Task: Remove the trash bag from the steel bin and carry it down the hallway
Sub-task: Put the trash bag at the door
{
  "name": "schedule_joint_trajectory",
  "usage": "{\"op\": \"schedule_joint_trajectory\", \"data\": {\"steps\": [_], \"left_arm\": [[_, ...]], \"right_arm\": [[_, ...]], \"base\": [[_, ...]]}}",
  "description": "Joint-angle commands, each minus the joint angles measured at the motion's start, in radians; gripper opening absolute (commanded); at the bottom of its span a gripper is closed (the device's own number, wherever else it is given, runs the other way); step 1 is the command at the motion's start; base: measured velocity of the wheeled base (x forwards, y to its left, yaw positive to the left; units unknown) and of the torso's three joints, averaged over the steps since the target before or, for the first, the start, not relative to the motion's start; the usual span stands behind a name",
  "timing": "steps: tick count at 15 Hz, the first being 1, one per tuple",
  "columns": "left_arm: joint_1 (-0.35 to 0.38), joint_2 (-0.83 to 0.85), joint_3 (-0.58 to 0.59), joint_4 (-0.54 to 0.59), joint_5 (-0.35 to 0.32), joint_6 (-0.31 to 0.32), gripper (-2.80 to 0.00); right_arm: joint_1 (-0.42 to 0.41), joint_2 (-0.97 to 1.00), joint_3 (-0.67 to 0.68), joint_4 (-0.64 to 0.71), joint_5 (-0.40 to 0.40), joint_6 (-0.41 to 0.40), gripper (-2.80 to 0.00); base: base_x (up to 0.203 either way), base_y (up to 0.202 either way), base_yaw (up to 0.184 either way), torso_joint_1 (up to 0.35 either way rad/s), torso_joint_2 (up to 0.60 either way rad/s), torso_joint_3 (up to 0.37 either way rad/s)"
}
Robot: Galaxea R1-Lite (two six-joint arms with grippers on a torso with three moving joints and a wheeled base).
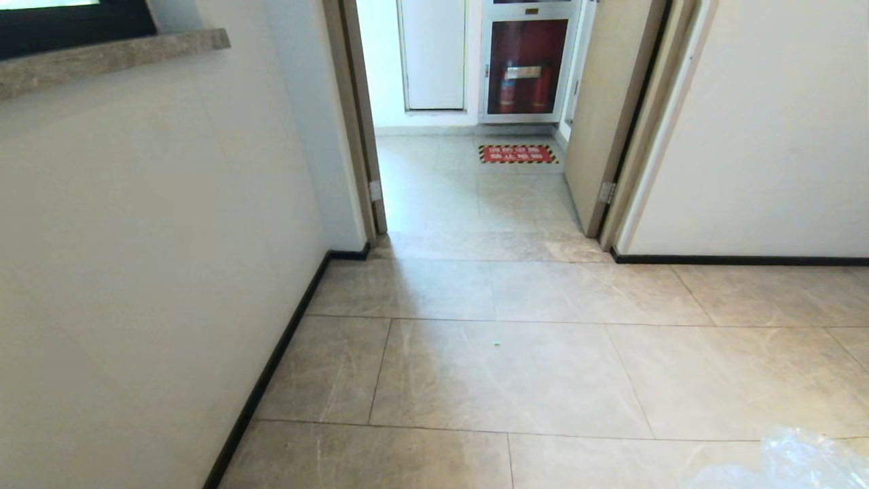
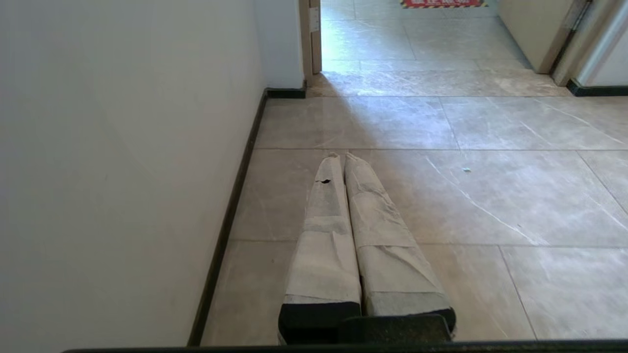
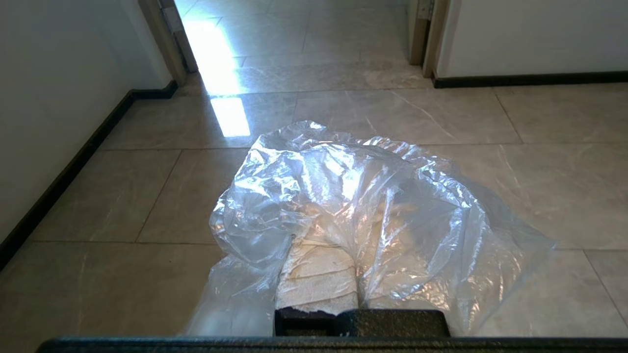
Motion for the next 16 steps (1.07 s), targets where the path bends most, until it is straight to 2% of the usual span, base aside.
{"op": "schedule_joint_trajectory", "data": {"steps": [1,3,16], "left_arm": [[0.0,0.0,0.0,0.0,0.0,0.0,-2.8],[0.0,0.0,0.0,0.0,0.0,0.0,-2.8],[0.0,0.0,0.0,0.0,0.0,0.0,-2.8]], "right_arm": [[0.0,0.001,0.002,0.0,0.001,0.0,-2.8],[0.0,0.001,0.002,0.0,-0.001,0.0,-2.8],[0.0,0.001,0.002,0.0,0.001,0.0,-2.8]], "base": [[0.189,0.0,0.001,0.0,0.0,0.003],[0.118,0.0,0.0,-0.001,0.0,-0.001],[0.0,0.0,0.0,0.0,0.0,0.0]]}}
